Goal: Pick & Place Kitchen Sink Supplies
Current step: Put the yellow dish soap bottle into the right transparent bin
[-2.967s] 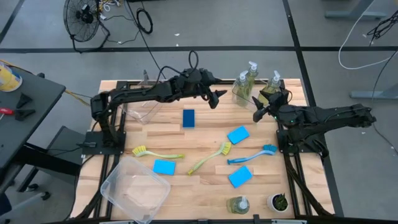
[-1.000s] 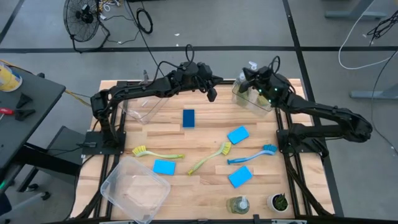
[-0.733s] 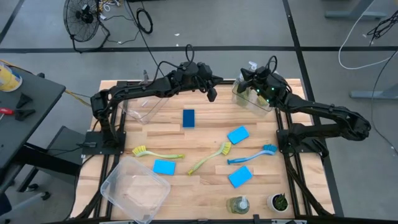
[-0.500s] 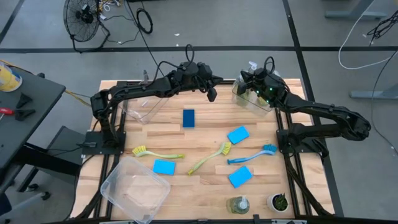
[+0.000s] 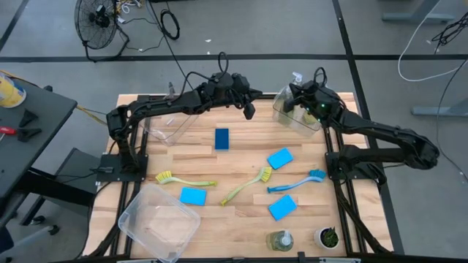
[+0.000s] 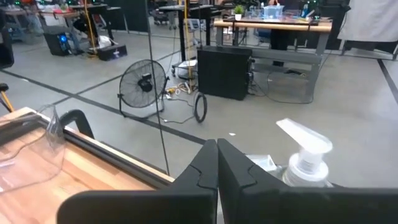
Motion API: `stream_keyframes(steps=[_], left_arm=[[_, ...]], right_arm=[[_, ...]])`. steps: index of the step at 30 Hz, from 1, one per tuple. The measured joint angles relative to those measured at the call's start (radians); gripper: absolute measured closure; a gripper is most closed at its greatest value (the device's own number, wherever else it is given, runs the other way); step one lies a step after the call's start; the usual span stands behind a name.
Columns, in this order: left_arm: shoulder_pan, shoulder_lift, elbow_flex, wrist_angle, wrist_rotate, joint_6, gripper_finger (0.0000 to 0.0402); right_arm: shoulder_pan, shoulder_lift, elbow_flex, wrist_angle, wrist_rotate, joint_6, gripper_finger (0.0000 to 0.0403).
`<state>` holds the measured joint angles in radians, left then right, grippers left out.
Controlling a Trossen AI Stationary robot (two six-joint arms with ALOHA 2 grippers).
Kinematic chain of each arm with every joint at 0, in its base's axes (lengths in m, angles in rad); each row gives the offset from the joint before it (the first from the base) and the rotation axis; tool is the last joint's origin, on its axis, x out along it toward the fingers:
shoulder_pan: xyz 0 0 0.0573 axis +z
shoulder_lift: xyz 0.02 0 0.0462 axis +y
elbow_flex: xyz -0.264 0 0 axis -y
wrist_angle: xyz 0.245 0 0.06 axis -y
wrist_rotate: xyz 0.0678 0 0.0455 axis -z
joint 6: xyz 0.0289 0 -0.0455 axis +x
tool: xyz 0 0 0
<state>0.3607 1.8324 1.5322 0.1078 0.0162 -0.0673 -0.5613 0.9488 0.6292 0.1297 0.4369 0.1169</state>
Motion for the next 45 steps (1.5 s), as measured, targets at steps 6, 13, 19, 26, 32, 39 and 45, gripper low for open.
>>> stream_keyframes(steps=[6,13,19,26,32,39,45], left_arm=[[0.000,0.000,0.000,0.000,0.000,0.000,0.0383],[0.000,0.000,0.000,0.000,0.000,0.000,0.0383],[0.000,0.000,0.000,0.000,0.000,-0.008,0.0383],[0.000,0.000,0.000,0.000,0.000,-0.031,0.0383],[0.000,0.000,0.000,0.000,0.000,-0.031,0.0383],[0.000,0.000,0.000,0.000,0.000,-0.031,0.0383],[0.000,0.000,0.000,0.001,0.000,-0.031,0.0383]], right_arm=[[0.000,-0.036,0.000,-0.006,-0.005,-0.002,0.0403],[-0.016,-0.030,0.000,-0.006,-0.008,-0.017,0.0403],[-0.025,-0.024,0.000,-0.023,-0.011,0.007,0.0403],[-0.016,-0.027,0.002,-0.109,-0.005,0.048,0.0403],[-0.005,-0.061,0.001,-0.142,0.019,0.004,0.0403],[-0.005,-0.139,-0.002,-0.226,0.024,-0.022,0.0403],[-0.005,-0.182,-0.002,-0.165,-0.019,-0.057,0.0403]])
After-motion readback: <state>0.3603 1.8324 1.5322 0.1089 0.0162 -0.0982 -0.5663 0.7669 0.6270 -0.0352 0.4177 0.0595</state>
